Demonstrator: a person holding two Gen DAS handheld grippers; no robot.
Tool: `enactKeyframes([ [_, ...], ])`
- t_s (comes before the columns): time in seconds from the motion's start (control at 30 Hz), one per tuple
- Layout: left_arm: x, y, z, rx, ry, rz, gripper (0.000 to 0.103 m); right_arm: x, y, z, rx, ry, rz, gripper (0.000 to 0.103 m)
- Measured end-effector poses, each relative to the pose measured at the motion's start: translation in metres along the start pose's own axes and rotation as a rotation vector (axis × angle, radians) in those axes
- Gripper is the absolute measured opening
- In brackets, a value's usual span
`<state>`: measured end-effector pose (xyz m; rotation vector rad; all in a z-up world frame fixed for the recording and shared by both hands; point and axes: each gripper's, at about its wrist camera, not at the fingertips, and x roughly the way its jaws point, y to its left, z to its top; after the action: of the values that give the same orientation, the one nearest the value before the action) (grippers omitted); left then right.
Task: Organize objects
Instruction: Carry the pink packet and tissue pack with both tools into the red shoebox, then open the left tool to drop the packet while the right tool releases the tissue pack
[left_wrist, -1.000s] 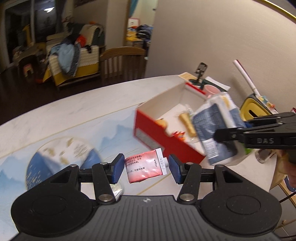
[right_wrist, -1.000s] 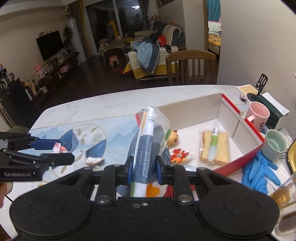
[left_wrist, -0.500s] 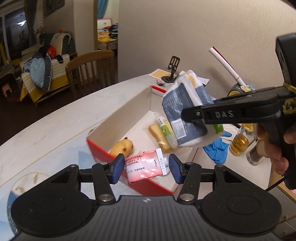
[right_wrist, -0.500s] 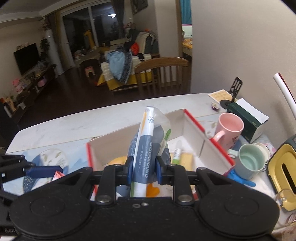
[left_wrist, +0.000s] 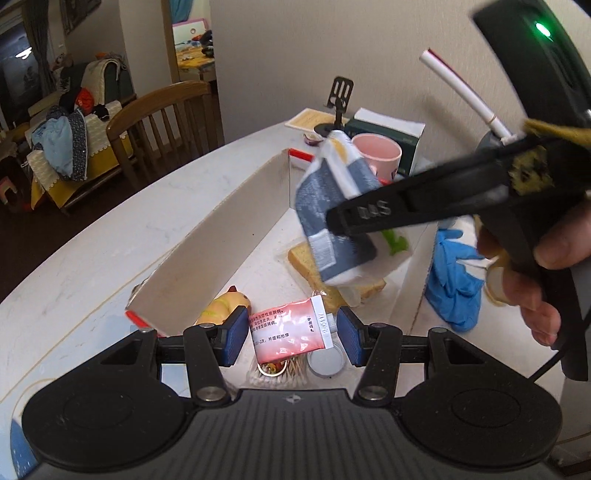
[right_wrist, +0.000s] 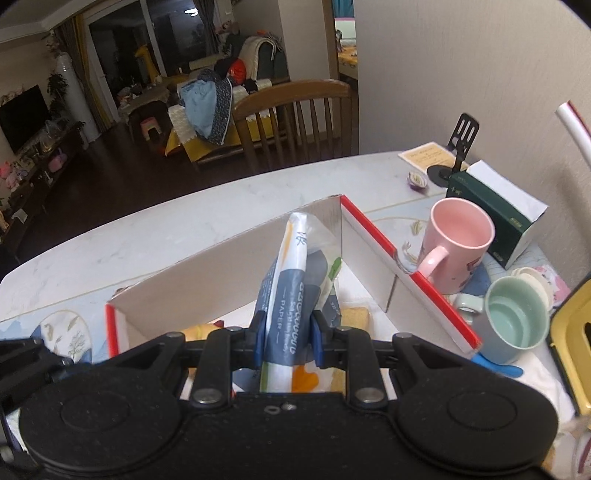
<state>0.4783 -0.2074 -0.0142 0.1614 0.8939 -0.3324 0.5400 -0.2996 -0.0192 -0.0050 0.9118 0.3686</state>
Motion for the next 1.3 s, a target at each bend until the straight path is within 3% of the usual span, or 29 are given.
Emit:
enactKeyframes([
  [0.33,0.041,-0.003,0.013,0.045,0.072,0.024,0.052,0.054,0.007,0.012,-0.018,0.109,0.011,0.024],
  [0.8,0.088,-0.009,0.002,0.068,0.166,0.021,0.052,0.084,0.004,-0.003,0.0,0.188,0.041,0.031],
  [1.03,0.094,-0.011,-0.006,0.076,0.187,-0.006,0.052,0.082,-0.001,-0.006,0.009,0.184,0.021,0.05],
  [1.1,0.094,-0.012,-0.008,0.075,0.195,-0.017,0.052,0.078,-0.004,-0.005,0.021,0.17,0.018,0.061],
  [1.3,0.095,-0.012,-0.018,0.05,0.216,-0.035,0.054,0.067,-0.014,0.002,0.058,0.135,0.04,0.064],
])
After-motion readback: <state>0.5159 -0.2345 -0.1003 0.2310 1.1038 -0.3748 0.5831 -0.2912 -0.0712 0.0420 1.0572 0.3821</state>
